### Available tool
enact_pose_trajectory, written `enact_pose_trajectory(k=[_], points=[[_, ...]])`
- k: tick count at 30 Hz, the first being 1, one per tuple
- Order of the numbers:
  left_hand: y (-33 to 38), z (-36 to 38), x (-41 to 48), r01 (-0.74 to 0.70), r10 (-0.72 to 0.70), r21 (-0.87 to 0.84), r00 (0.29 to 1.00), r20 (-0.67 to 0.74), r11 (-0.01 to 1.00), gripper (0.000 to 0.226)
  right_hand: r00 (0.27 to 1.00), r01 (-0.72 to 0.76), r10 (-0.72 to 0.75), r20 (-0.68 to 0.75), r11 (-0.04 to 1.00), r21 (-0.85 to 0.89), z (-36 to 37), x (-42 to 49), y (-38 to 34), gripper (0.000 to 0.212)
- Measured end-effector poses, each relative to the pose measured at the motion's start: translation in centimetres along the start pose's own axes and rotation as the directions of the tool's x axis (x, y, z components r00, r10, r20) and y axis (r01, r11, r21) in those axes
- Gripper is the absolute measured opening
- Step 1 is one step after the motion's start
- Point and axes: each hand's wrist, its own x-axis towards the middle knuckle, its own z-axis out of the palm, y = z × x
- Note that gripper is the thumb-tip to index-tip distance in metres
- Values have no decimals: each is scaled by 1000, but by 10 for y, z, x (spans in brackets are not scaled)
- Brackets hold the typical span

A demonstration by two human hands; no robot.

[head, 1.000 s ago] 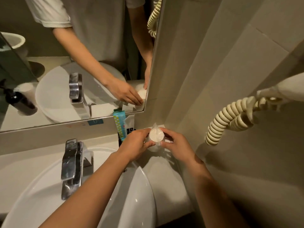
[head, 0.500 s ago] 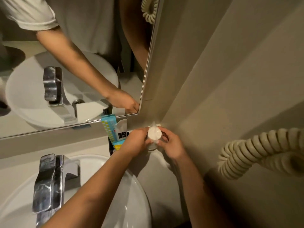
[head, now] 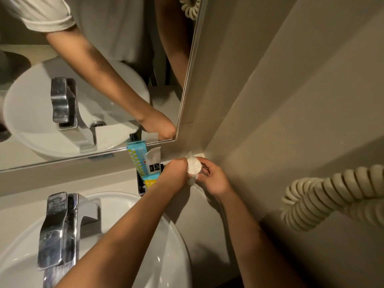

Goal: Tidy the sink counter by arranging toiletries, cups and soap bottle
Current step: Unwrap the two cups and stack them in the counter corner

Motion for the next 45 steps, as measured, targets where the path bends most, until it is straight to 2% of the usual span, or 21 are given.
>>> enact_pose_trajectory(k=[3, 6, 9, 13, 17, 20, 23, 27, 30, 35, 39, 43, 45], points=[[-1, 1, -1, 10, -10, -12, 1000, 11, 1000, 35, 1000, -11, 11, -4, 1000, 0, 0, 2, 2, 60], [-3, 3, -5, -25, 23, -38, 998, -58, 999, 26, 1000, -16, 15, -16, 1000, -22, 1, 2, 3, 60], [0, -1, -8, -12, 12, -2, 998, -55, 1000, 30, 999, -25, 24, -46, 1000, -17, 4, 0, 4, 64], [-2, -6, -23, -58, 56, -5, 990, -130, 998, 31, 995, -36, 31, -98, 998, -51, 4, -9, 2, 63], [-1, -11, -51, -112, 112, 14, 971, -211, 994, 44, 991, -41, 19, -136, 985, -167, 5, -31, -12, 64], [1, -11, -79, -122, 152, 120, 946, -286, 985, 42, 983, -18, -39, -181, 953, -303, 7, -57, -33, 61], [3, -7, -107, -59, 178, 299, 905, -387, 952, 43, 975, 23, -124, -186, 882, -470, 10, -85, -47, 53], [0, -2, -145, 3, 156, 356, 896, -416, 934, 61, 981, 66, -182, -73, 657, -751, 16, -113, -48, 78], [-4, 0, -175, 26, 150, 366, 883, -444, 930, 67, 982, 101, -188, 0, 527, -844, 22, -137, -53, 83], [-18, 8, -227, 54, 112, 332, 880, -462, 942, 66, 970, 183, -220, 107, 361, -914, 44, -176, -55, 81], [-36, 18, -272, 115, 38, 319, 899, -436, 941, 73, 946, 278, -254, 200, 319, -906, 74, -206, -53, 80], [-56, 26, -324, 162, 13, 314, 873, -487, 936, 60, 910, 378, -289, 297, 284, -881, 114, -233, -48, 79], [-65, 32, -348, 181, -22, 252, 849, -528, 951, 53, 884, 431, -313, 348, 256, -865, 135, -245, -45, 77]])
